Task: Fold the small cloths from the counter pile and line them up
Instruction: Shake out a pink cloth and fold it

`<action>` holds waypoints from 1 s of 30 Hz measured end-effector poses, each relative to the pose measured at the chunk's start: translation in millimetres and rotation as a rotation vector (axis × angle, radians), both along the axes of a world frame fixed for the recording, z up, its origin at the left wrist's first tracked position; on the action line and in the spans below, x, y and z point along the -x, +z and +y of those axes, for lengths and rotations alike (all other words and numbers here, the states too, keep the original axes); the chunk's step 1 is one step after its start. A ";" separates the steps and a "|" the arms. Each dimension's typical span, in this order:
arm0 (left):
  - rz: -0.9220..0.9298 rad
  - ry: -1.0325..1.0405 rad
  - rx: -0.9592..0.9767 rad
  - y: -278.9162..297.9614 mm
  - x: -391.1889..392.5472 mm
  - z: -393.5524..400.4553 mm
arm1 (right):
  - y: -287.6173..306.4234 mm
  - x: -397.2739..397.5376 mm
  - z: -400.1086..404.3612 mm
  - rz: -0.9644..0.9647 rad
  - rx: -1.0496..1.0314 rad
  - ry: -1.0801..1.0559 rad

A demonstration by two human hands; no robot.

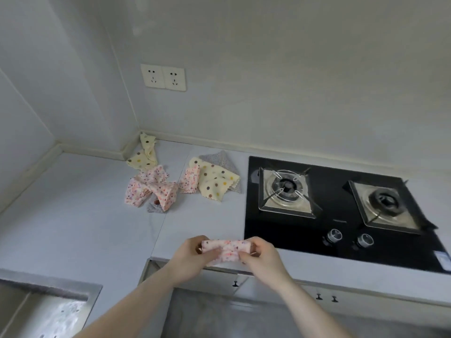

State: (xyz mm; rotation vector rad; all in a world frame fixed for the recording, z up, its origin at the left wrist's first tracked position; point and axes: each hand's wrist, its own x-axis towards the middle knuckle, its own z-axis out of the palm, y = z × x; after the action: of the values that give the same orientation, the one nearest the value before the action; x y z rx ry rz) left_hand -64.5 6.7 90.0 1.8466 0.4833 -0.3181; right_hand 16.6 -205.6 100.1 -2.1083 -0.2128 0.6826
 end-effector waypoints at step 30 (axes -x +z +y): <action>-0.352 -0.430 -0.101 181.4 -148.1 -496.4 | 146.5 -29.0 -534.5 -0.108 -0.283 -0.633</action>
State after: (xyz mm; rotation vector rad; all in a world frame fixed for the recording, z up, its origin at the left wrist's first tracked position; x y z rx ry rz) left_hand 83.6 -489.8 271.4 2.0444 -0.1459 -0.2495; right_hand 45.5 -740.2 246.6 -1.7933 0.2799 0.1490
